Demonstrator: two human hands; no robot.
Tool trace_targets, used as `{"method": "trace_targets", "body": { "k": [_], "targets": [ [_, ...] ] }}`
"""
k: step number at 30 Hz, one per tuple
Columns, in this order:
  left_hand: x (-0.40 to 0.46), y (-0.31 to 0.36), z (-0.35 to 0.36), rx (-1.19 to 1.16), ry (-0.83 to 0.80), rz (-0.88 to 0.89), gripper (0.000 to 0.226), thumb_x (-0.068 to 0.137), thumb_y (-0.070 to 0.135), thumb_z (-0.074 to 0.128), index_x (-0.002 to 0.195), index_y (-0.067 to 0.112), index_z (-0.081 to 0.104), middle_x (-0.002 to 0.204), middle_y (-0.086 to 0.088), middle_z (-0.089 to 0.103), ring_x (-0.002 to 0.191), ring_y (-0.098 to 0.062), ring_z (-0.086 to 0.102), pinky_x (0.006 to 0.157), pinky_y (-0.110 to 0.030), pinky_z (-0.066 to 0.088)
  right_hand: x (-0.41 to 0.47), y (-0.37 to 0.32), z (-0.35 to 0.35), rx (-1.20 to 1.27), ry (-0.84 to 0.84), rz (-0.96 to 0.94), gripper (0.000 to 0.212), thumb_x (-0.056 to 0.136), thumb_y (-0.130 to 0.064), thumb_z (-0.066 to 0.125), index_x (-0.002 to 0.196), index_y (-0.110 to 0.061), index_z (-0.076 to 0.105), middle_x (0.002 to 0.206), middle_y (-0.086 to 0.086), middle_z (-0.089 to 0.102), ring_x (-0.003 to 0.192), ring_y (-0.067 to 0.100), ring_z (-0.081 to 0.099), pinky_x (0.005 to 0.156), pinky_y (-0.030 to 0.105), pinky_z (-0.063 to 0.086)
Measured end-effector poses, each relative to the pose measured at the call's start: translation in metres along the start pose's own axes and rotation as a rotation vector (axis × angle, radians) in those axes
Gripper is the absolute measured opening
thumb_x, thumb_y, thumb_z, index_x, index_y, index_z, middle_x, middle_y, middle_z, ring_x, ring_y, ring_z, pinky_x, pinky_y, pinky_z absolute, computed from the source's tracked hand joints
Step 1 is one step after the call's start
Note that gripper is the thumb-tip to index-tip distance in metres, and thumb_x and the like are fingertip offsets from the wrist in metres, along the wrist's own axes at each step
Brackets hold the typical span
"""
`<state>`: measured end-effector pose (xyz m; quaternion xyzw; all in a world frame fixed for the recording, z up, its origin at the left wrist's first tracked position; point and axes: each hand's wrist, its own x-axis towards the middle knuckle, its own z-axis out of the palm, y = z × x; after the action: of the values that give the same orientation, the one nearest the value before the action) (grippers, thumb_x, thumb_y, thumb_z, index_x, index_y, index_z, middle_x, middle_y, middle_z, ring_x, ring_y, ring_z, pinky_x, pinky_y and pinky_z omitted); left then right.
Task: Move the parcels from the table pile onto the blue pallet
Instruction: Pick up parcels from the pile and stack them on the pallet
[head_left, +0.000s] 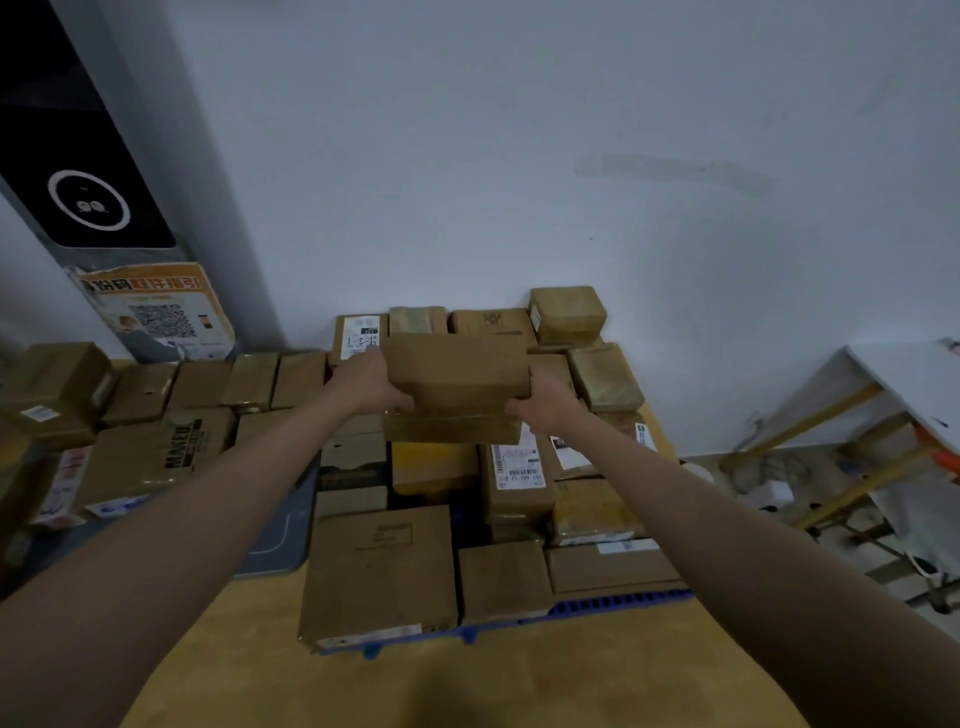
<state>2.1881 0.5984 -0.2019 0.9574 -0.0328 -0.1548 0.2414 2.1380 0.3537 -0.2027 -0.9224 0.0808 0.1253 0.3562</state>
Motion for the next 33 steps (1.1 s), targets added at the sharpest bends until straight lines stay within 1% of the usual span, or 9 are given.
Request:
{"method": "trace_targets", "body": {
  "k": [2, 5, 10, 13, 15, 20, 23, 27, 33],
  "targets": [
    [0.018, 0.007, 0.001, -0.036, 0.012, -0.001, 0.073, 0.069, 0.036, 0.085, 0.121, 0.006, 0.044, 0.108, -0.009, 0.057, 0.09, -0.021, 0.056, 0.068, -0.036, 0.052, 0.019, 0.0, -0.01, -0.01, 0.013, -0.01, 0.046, 0.091, -0.015, 0.063, 0.132, -0.003, 0.046, 0.121, 0.015, 0.06, 0.107, 0.03, 0.06, 0.091, 0.045, 0.054],
    [0.045, 0.017, 0.001, -0.081, 0.039, -0.034, 0.069, 0.07, 0.034, 0.085, 0.118, 0.007, 0.044, 0.108, -0.009, 0.057, 0.097, -0.025, 0.058, 0.084, -0.045, 0.055, 0.052, -0.001, -0.024, -0.011, 0.039, -0.024, 0.043, 0.092, -0.015, 0.062, 0.13, -0.002, 0.046, 0.122, 0.015, 0.059, 0.109, 0.029, 0.059, 0.094, 0.045, 0.052],
    [0.098, 0.032, -0.003, -0.113, 0.091, -0.089, 0.061, 0.071, 0.036, 0.083, 0.11, 0.01, 0.044, 0.099, -0.004, 0.054, 0.081, -0.016, 0.051, 0.059, -0.029, 0.045, 0.113, -0.001, -0.043, -0.053, 0.05, -0.048, 0.045, 0.091, -0.014, 0.064, 0.13, -0.001, 0.046, 0.125, 0.016, 0.056, 0.112, 0.029, 0.057, 0.094, 0.04, 0.051],
    [0.135, 0.037, -0.004, -0.111, 0.127, -0.085, 0.062, 0.071, 0.037, 0.083, 0.115, 0.008, 0.048, 0.105, -0.006, 0.055, 0.079, -0.014, 0.049, 0.055, -0.023, 0.037, 0.152, 0.001, -0.05, -0.049, 0.051, -0.042, 0.046, 0.09, -0.014, 0.064, 0.131, -0.001, 0.046, 0.128, 0.017, 0.054, 0.113, 0.03, 0.056, 0.096, 0.044, 0.05],
    [0.159, 0.04, -0.004, -0.068, 0.13, -0.096, 0.07, 0.073, 0.041, 0.08, 0.124, 0.007, 0.046, 0.109, -0.007, 0.052, 0.087, -0.017, 0.048, 0.058, -0.023, 0.034, 0.176, 0.001, -0.054, -0.025, 0.058, -0.021, 0.053, 0.09, -0.017, 0.066, 0.134, 0.0, 0.043, 0.132, 0.016, 0.051, 0.116, 0.031, 0.054, 0.098, 0.044, 0.049],
    [0.219, 0.042, -0.003, -0.114, 0.118, -0.141, 0.077, 0.074, 0.043, 0.08, 0.129, 0.003, 0.044, 0.124, -0.015, 0.05, 0.108, -0.03, 0.054, 0.08, -0.037, 0.049, 0.24, -0.001, -0.055, 0.025, 0.048, 0.009, 0.065, 0.086, -0.014, 0.071, 0.14, -0.003, 0.037, 0.137, 0.015, 0.047, 0.121, 0.031, 0.052, 0.101, 0.045, 0.048],
    [0.245, 0.041, 0.0, -0.142, 0.106, -0.109, 0.094, 0.071, 0.037, 0.084, 0.142, 0.005, 0.032, 0.13, -0.016, 0.044, 0.118, -0.032, 0.05, 0.083, -0.034, 0.045, 0.274, -0.001, -0.051, -0.016, 0.016, -0.006, 0.067, 0.083, -0.009, 0.073, 0.14, -0.003, 0.037, 0.136, 0.015, 0.048, 0.121, 0.03, 0.052, 0.1, 0.042, 0.049],
    [0.268, 0.041, 0.008, -0.002, 0.022, -0.054, 0.133, 0.065, 0.028, 0.09, 0.154, 0.004, -0.007, 0.146, -0.022, 0.033, 0.132, -0.035, 0.039, 0.101, -0.038, 0.042, 0.306, 0.001, -0.045, -0.135, -0.09, 0.029, 0.075, 0.083, -0.005, 0.071, 0.145, -0.004, 0.03, 0.131, 0.016, 0.052, 0.117, 0.029, 0.054, 0.094, 0.038, 0.053],
    [0.291, 0.028, 0.018, 0.06, 0.097, -0.03, 0.111, 0.081, 0.019, 0.077, 0.155, 0.004, -0.004, 0.146, -0.02, 0.034, 0.127, -0.035, 0.044, 0.098, -0.038, 0.042, 0.333, 0.005, -0.034, -0.237, -0.075, -0.014, 0.084, 0.085, -0.003, 0.068, 0.152, 0.0, 0.016, 0.133, 0.018, 0.051, 0.113, 0.028, 0.057, 0.09, 0.033, 0.053]
  ]
}}
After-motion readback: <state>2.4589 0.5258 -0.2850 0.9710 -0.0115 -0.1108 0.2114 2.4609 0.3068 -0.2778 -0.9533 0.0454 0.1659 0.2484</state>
